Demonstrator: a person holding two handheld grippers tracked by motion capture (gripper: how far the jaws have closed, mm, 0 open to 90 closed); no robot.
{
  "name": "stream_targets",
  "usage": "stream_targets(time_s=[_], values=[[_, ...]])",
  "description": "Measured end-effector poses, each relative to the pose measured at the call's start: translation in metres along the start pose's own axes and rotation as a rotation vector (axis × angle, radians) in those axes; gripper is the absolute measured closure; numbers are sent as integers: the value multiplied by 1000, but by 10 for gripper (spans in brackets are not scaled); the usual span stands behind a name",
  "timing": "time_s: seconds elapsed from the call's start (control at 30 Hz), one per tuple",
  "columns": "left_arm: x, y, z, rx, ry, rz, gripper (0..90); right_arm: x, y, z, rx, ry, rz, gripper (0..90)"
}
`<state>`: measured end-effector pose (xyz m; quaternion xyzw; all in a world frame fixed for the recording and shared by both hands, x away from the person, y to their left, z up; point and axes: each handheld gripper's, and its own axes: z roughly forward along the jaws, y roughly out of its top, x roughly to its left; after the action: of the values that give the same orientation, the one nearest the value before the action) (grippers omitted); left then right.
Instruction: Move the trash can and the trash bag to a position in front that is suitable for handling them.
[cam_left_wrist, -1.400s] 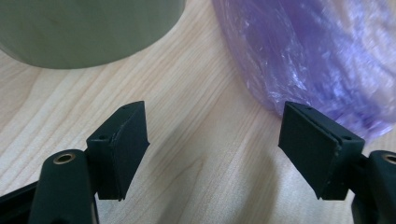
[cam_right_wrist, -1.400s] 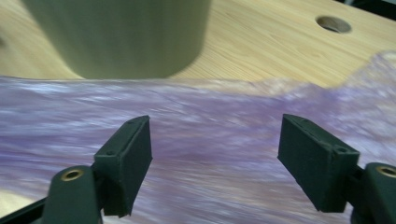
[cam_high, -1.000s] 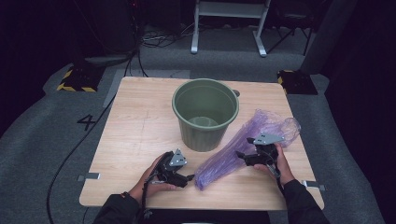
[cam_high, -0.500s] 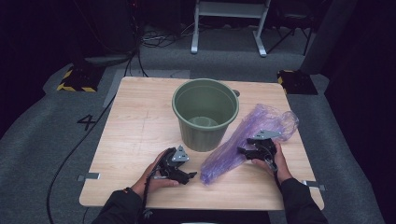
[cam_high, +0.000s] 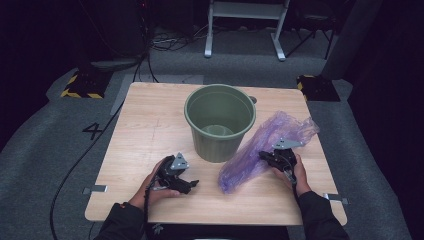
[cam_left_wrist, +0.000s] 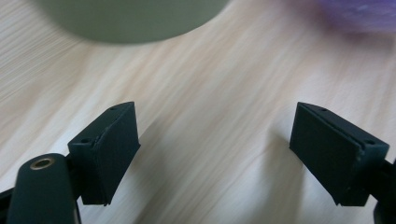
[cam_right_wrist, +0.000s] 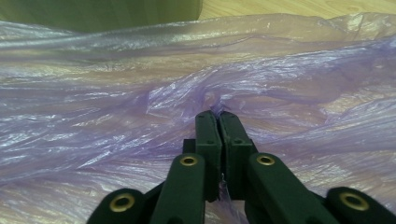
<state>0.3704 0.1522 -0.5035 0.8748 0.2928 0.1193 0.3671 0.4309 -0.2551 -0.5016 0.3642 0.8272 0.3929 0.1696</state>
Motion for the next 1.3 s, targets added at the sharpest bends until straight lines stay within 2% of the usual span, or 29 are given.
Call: stream_targets(time_s=[0.1, 0.2, 0.5, 1.3], values=[[6, -6, -6, 1, 26, -20, 151, -1, 0, 0, -5, 4, 1, 900], [8, -10, -10, -1, 34, -33, 152, -2, 0, -2, -11, 10, 1, 900], [9, -14, -15, -1, 53, -45, 152, -5, 6, -20, -109, 27, -1, 900], [8, -16, -16, -4, 57, -58, 152, -7, 16, -39, -193, 31, -1, 900]])
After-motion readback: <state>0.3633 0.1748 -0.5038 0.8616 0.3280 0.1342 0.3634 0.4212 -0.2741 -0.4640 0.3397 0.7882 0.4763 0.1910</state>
